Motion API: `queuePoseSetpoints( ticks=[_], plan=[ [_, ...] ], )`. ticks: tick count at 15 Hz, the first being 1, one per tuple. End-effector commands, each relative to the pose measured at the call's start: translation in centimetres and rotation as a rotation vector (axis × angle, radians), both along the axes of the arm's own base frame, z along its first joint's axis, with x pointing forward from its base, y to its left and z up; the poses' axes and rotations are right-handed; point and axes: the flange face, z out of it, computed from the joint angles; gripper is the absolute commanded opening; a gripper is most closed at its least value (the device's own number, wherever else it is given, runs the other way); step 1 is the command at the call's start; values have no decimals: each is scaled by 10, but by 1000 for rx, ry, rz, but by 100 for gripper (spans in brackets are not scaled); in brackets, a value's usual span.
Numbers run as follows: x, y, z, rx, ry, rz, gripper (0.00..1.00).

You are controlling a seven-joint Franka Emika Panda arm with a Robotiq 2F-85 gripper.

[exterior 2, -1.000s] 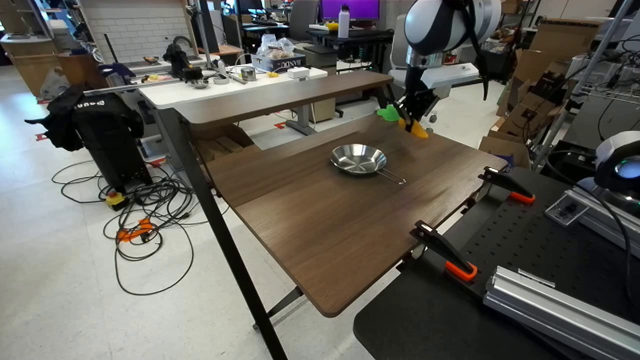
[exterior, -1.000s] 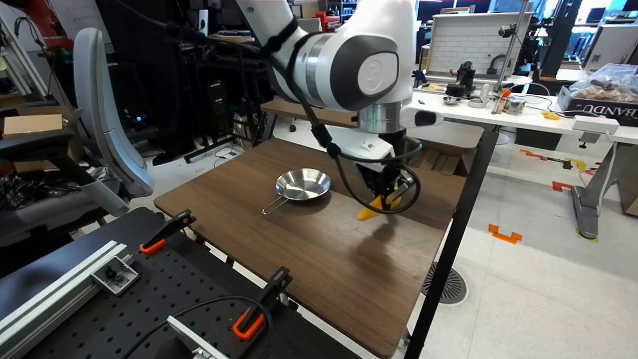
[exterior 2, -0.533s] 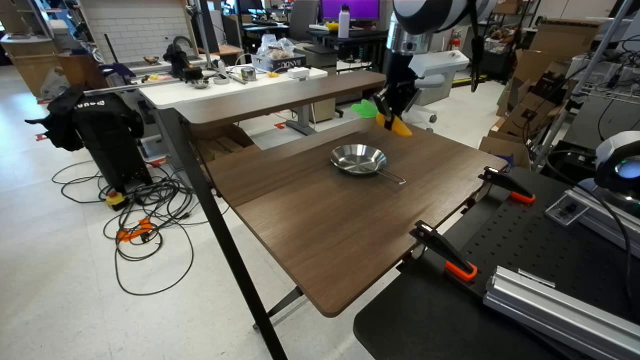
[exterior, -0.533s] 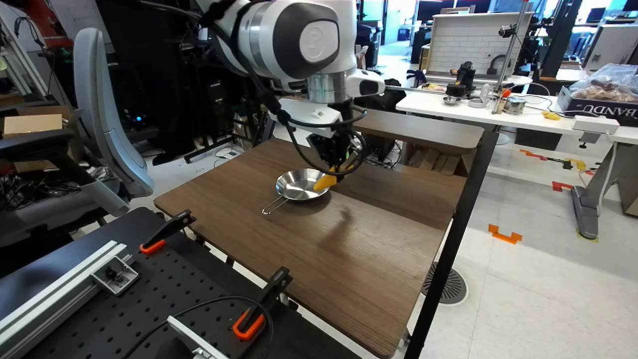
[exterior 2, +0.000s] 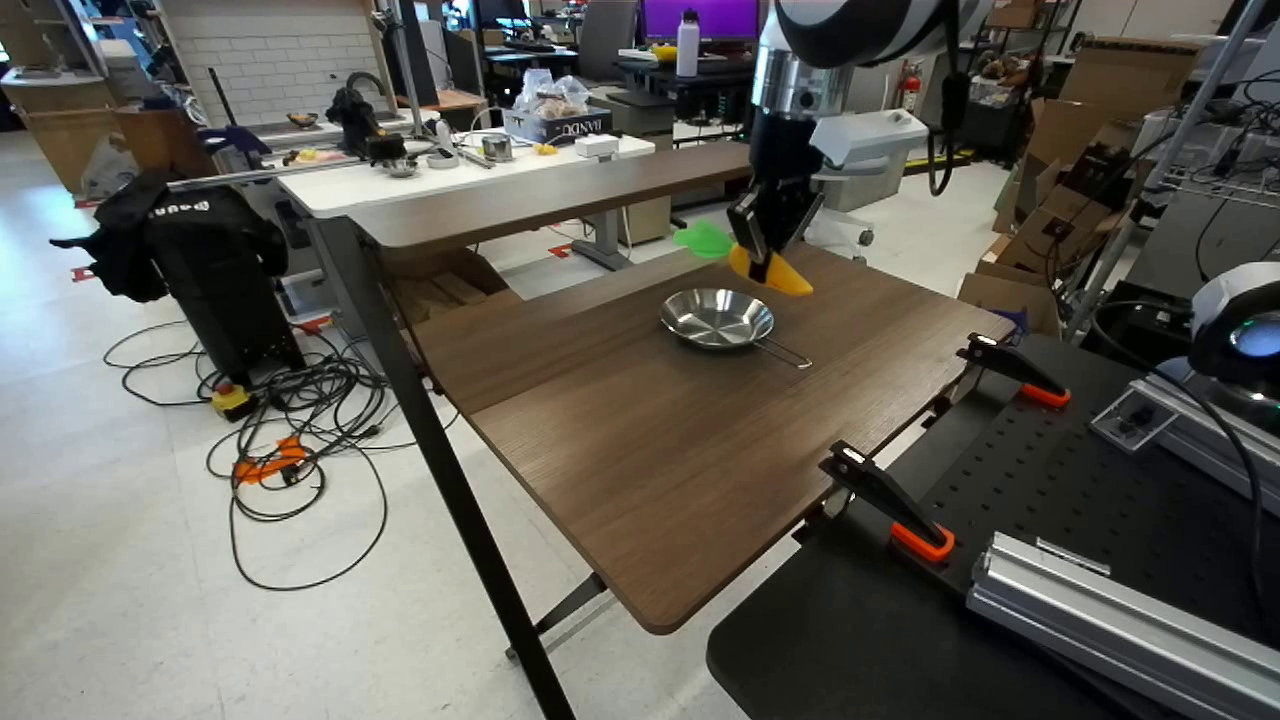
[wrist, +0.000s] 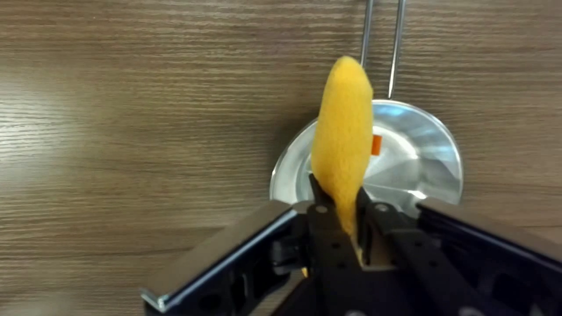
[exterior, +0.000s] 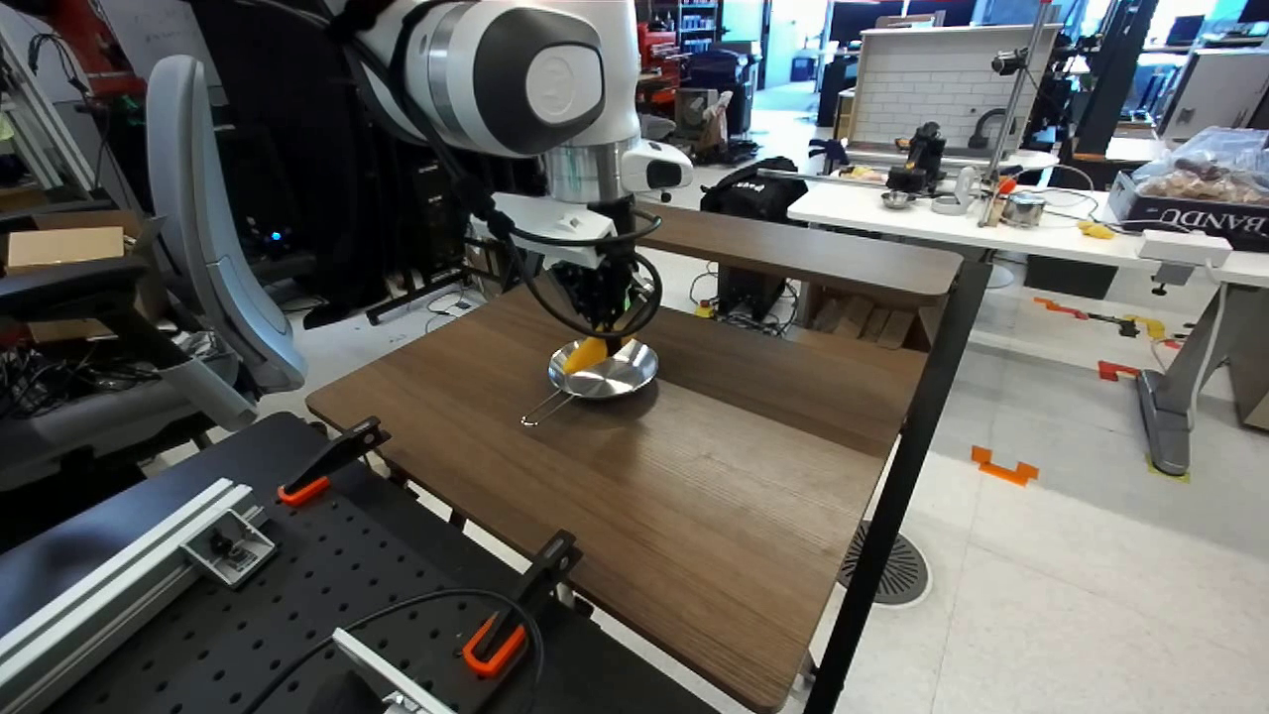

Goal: Put the carrot plushie on the pan

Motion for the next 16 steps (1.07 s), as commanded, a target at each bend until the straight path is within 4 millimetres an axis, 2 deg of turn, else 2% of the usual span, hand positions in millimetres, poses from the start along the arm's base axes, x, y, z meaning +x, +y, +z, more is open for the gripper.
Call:
queuePoseSetpoints(
  ticks=[1, 2, 4, 10, 12, 16],
  plan=[
    [-2, 11, -3, 15, -7, 33, 3],
    [-2, 13, -4, 18, -1, 40, 37],
    [-2, 15, -7, 18, 3, 43, 44],
    [-6, 17, 1, 18, 4, 45, 88],
    [-9, 18, 7, 19, 1, 48, 99],
    [-16, 24, 23, 19, -17, 59, 100]
  ],
)
